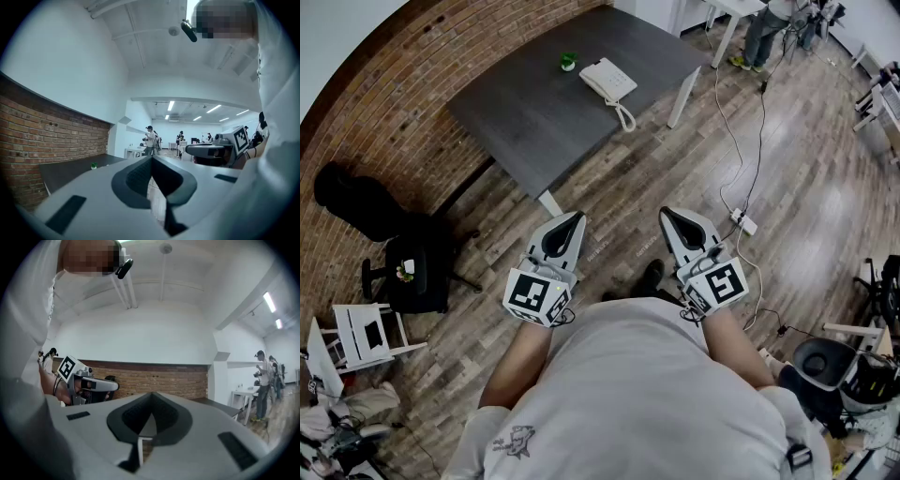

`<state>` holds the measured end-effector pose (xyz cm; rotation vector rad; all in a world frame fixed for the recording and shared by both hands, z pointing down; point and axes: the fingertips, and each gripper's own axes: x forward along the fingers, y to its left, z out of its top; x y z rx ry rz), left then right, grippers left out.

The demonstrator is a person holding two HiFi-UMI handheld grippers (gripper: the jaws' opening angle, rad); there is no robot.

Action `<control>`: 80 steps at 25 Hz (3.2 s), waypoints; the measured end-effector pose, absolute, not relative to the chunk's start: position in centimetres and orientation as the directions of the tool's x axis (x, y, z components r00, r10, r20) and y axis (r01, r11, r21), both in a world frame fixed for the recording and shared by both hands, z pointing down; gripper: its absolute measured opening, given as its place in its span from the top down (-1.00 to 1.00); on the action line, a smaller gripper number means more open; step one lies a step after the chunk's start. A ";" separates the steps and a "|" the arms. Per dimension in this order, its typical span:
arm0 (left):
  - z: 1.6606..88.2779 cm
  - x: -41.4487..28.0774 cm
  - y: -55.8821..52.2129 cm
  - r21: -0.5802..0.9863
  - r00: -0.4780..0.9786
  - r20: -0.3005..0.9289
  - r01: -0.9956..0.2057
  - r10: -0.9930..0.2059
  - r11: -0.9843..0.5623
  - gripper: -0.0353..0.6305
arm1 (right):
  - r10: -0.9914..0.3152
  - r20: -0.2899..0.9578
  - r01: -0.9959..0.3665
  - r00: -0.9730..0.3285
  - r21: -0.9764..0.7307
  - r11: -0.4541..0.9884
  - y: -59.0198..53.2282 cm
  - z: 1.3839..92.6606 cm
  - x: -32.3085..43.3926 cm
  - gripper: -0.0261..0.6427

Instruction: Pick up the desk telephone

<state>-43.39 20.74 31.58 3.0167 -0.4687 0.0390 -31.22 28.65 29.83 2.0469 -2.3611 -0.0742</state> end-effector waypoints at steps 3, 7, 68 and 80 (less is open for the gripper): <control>31.9 -42.9 20.6 0.089 0.954 0.044 -0.299 -0.296 -0.950 0.86 | -0.990 -0.017 -0.989 -0.142 0.044 0.141 28.5 30.0 -30.9 0.91; 31.8 -41.9 20.1 0.088 0.956 0.047 -0.294 -0.291 -0.952 0.86 | -0.989 -0.015 -0.989 -0.144 0.042 0.144 27.9 30.0 -30.1 0.91; 35.9 -5.7 6.2 0.220 0.982 0.116 -0.171 -0.148 -0.960 -0.17 | -0.989 0.051 -0.990 -0.138 -0.038 0.136 15.6 33.2 2.2 0.37; 35.9 -3.8 -6.2 0.244 0.985 0.108 -0.155 -0.132 -0.957 -0.17 | -0.988 0.072 -0.991 -0.135 -0.028 0.133 3.4 32.7 3.6 0.38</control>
